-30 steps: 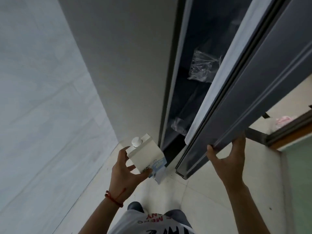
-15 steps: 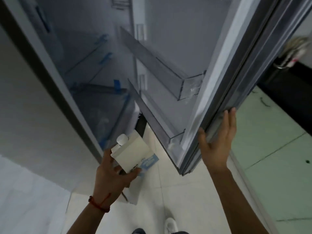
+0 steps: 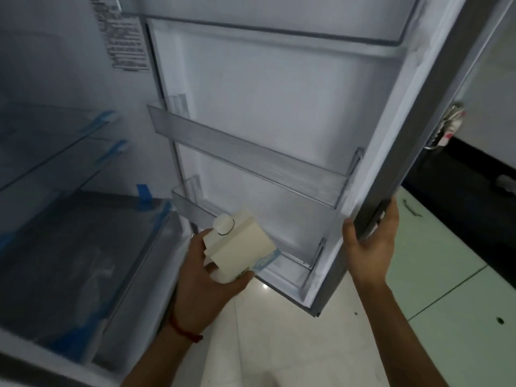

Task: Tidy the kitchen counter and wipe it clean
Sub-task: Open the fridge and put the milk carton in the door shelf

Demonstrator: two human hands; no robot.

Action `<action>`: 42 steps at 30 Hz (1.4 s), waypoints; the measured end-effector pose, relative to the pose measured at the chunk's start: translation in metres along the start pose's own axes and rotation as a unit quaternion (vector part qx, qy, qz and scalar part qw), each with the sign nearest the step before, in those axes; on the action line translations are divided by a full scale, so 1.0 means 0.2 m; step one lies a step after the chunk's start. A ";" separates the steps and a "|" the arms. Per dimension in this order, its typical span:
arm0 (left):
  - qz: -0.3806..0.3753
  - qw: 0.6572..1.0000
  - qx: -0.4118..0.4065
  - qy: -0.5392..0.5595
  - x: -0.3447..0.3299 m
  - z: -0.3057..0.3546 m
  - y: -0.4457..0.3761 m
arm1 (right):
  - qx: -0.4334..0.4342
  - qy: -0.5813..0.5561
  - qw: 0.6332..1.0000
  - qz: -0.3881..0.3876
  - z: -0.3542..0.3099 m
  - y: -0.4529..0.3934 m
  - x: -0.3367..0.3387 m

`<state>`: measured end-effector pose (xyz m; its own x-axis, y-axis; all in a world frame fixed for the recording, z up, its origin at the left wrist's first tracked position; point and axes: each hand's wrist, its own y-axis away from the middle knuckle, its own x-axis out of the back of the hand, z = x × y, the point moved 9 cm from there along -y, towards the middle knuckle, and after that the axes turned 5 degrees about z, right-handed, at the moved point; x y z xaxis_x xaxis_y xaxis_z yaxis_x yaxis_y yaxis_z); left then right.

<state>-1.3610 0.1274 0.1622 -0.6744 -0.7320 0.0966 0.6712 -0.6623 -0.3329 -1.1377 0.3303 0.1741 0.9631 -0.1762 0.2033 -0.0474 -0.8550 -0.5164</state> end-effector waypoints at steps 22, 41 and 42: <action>-0.317 0.941 -0.006 -0.116 -0.81 -0.49 -1.00 | -0.053 -0.026 0.998 0.035 0.37 -0.72 -0.25; -0.353 0.898 0.106 -0.242 -0.70 -0.83 -1.09 | -0.058 -0.010 0.998 0.035 0.43 -0.80 -0.29; -0.296 0.909 0.091 -0.278 -0.65 -0.81 -1.09 | -0.057 -0.012 0.998 0.032 0.42 -0.79 -0.29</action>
<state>-1.4699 0.3927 0.0713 -0.7086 -0.1726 0.6842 0.3144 -0.9453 0.0871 -1.1637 0.5167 0.1748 0.9632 -0.2211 0.1527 -0.1366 -0.8924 -0.4301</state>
